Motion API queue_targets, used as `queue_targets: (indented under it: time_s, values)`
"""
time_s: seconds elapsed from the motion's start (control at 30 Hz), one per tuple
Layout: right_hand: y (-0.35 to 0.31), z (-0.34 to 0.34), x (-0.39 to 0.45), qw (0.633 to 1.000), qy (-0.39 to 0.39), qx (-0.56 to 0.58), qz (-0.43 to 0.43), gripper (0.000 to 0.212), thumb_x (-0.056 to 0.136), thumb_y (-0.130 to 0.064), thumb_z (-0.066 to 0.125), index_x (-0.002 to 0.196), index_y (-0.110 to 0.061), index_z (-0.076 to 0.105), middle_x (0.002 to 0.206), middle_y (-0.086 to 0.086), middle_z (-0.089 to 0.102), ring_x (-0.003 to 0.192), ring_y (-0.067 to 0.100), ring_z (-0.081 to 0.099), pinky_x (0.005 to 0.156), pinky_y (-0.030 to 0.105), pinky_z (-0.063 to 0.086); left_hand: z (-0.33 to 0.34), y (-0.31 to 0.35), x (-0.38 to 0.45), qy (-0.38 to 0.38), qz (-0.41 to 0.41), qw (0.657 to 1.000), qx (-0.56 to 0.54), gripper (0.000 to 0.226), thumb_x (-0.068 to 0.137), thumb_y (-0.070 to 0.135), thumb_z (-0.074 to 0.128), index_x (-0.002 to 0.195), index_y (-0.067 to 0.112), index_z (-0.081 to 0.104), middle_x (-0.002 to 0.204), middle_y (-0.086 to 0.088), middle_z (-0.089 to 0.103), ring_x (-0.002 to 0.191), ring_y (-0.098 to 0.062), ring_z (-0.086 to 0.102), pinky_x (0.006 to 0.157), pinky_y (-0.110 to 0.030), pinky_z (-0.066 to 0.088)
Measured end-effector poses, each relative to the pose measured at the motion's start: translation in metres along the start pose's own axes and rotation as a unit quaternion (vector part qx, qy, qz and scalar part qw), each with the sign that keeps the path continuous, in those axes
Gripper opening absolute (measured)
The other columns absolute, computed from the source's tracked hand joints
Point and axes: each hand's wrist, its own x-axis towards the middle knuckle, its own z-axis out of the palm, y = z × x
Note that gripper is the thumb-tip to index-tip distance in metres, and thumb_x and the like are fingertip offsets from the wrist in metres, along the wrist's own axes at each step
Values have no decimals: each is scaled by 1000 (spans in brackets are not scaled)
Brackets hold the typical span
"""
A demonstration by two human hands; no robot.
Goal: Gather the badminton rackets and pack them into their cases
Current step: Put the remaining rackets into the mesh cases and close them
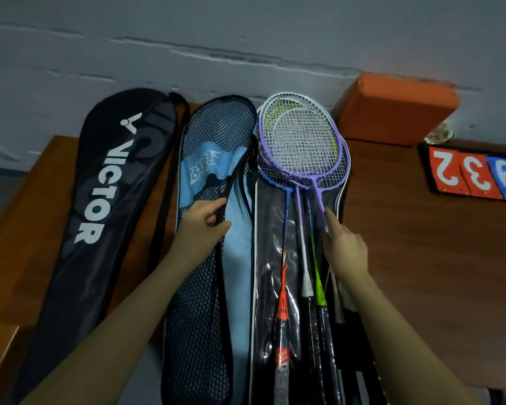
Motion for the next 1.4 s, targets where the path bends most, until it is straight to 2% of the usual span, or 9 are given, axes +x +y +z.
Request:
queue_targets:
  time_s: [0.2, 0.37, 0.53, 0.6, 0.73, 0.97, 1.03, 1.23, 1.4]
  values:
    - [-7, -9, -24, 1000, 13, -4, 20, 54, 88, -12, 55, 139, -19, 39, 91, 13, 66, 73, 35, 61, 68, 39, 45, -5, -6, 0, -19, -14, 999, -41, 47, 79, -2, 65, 124, 8, 56, 83, 5, 47, 61, -1, 46, 60, -2, 37]
    - [-15, -20, -34, 975, 14, 199, 94, 36, 84, -18, 62, 119, -23, 58, 79, 4, 66, 72, 30, 61, 66, 39, 51, -10, -10, 2, -62, -26, 994, -85, 45, 82, 2, 65, 126, 7, 55, 103, 1, 50, 74, 1, 49, 63, 1, 41]
    - [-27, -22, -47, 949, 15, 297, 108, 52, 85, -16, 65, 133, -28, 49, 120, 0, 64, 105, 17, 61, 89, 39, 51, -10, -8, 4, -92, -51, 988, -112, 47, 84, 2, 62, 128, 12, 51, 109, -1, 48, 69, 0, 49, 59, 1, 40]
    - [-33, -25, -55, 945, 39, 309, 101, 49, 85, -14, 64, 131, -23, 52, 118, -1, 65, 103, 11, 61, 89, 35, 50, -13, -10, 5, -108, -74, 981, -142, 47, 83, 2, 63, 127, 15, 53, 101, -2, 54, 68, -4, 56, 65, -7, 45]
    - [-49, -33, -73, 950, 77, 287, 93, 49, 85, -12, 62, 130, -26, 52, 84, 9, 69, 66, 19, 55, 66, 38, 49, -15, -4, 10, -128, -99, 968, -191, 53, 81, 3, 66, 129, 18, 52, 116, -12, 61, 108, -22, 58, 100, -35, 44]
    - [-58, -33, -118, 966, 57, 236, 86, 54, 83, -14, 63, 130, -38, 50, 101, -3, 69, 76, 11, 57, 70, 34, 49, -7, 8, 9, -94, -74, 970, -212, 56, 82, 4, 66, 133, 16, 47, 128, -8, 55, 115, -14, 50, 104, -34, 39]
    - [-59, -31, -132, 970, 48, 223, 88, 52, 83, -15, 63, 130, -37, 51, 110, -1, 68, 92, 19, 63, 74, 36, 51, -7, 8, 6, -93, -65, 972, -207, 57, 82, 4, 65, 135, 15, 45, 135, -3, 48, 115, -10, 45, 101, -28, 38]
    - [-64, -22, -175, 980, 17, 183, 81, 54, 83, -12, 63, 130, -35, 50, 104, 3, 68, 91, 26, 62, 70, 39, 50, -8, 7, 9, -57, -49, 965, -251, 57, 85, -3, 59, 137, 8, 39, 132, 5, 45, 116, -6, 43, 86, -7, 37]
    - [-73, -5, -206, 983, 1, 163, 81, 54, 83, -12, 62, 130, -37, 51, 89, 4, 66, 80, 28, 62, 63, 43, 50, -3, -4, 11, -63, -23, 975, -211, 73, 80, -2, 64, 142, 16, 30, 148, -1, 31, 129, -13, 39, 106, -31, 38]
